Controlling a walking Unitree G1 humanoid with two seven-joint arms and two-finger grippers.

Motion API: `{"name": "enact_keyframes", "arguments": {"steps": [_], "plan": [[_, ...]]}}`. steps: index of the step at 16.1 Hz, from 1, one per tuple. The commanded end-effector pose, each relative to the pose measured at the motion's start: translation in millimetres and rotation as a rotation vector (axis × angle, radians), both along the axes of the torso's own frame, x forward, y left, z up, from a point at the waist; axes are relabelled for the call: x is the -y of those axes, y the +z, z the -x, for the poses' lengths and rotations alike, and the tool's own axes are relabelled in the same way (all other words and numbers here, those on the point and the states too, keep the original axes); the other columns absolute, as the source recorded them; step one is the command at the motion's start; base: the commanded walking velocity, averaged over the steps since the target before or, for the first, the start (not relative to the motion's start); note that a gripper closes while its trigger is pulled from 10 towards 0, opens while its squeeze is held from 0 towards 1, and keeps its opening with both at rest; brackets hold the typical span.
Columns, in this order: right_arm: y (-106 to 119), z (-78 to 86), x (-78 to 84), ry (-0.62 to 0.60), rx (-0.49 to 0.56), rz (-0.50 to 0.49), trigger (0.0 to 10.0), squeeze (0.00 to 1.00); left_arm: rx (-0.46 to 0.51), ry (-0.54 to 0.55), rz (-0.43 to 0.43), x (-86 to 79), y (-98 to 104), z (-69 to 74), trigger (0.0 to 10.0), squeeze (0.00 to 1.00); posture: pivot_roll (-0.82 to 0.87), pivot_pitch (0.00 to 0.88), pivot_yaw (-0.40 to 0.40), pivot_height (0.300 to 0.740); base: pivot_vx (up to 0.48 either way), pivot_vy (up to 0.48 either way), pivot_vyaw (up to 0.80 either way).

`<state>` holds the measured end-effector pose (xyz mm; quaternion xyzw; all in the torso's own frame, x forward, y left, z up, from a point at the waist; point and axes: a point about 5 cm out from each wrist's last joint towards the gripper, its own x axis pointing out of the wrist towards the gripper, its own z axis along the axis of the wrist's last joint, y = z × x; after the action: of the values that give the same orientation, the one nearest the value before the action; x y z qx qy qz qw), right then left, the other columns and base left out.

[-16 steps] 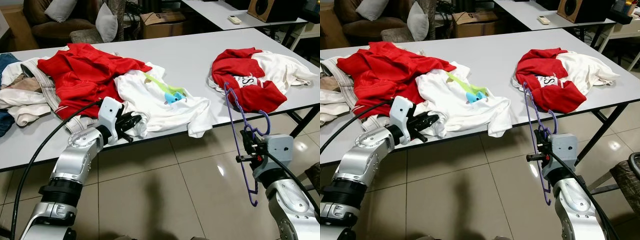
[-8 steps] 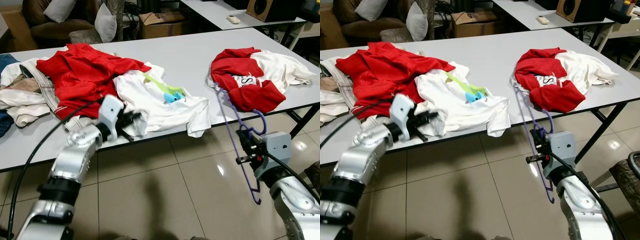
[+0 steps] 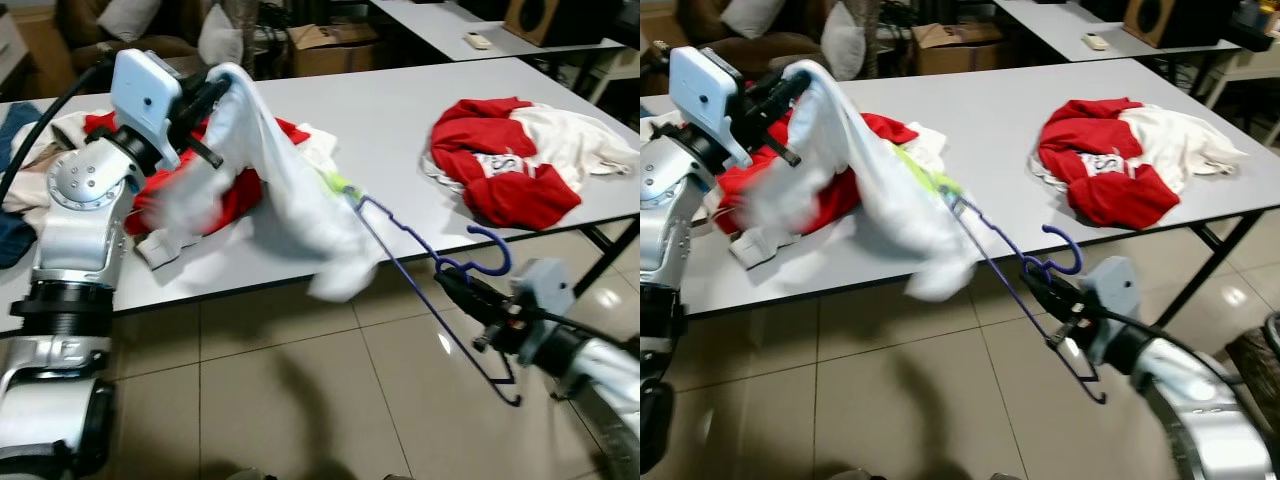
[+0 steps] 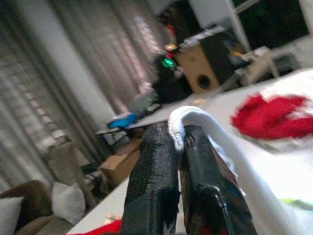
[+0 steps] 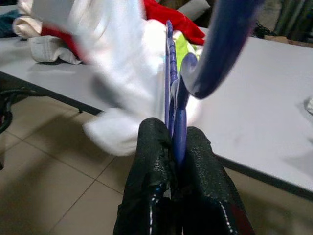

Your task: Hang hanger

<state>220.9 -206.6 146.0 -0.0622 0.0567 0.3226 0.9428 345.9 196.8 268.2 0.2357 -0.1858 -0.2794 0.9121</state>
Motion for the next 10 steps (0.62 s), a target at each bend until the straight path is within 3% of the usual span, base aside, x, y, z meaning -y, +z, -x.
{"name": "enact_keyframes", "arguments": {"steps": [1,2,4,7,10], "plan": [[9.0,1.2,2.8,0.016,0.028,-0.003,10.0,0.00,-0.055,-0.055,-0.093,5.6,-15.2,3.9,0.0,0.00,-0.15,0.000,0.023,0.740,0.000,0.000,0.00],[14.3,4.4,1.1,0.057,0.024,-0.026,10.0,0.00,-0.106,-0.057,-0.181,6.5,-32.4,5.7,0.0,0.00,-0.15,0.000,0.021,0.740,0.000,0.000,0.00],[16.3,7.8,-2.4,0.101,0.012,-0.043,10.0,0.00,-0.105,-0.034,-0.202,5.3,-34.6,4.5,0.0,0.00,-0.14,0.000,0.010,0.740,0.000,0.000,0.00],[24.5,17.8,-24.7,0.300,-0.047,-0.136,10.0,0.00,-0.090,-0.012,-0.229,4.4,-29.7,3.5,0.0,0.00,-0.14,0.000,-0.004,0.740,0.000,0.000,0.00],[20.5,14.4,-32.8,0.303,-0.065,-0.146,10.0,0.00,-0.081,-0.035,-0.255,11.5,-25.3,3.3,0.0,0.00,-0.14,0.000,0.000,0.740,0.000,0.000,0.00]]}}
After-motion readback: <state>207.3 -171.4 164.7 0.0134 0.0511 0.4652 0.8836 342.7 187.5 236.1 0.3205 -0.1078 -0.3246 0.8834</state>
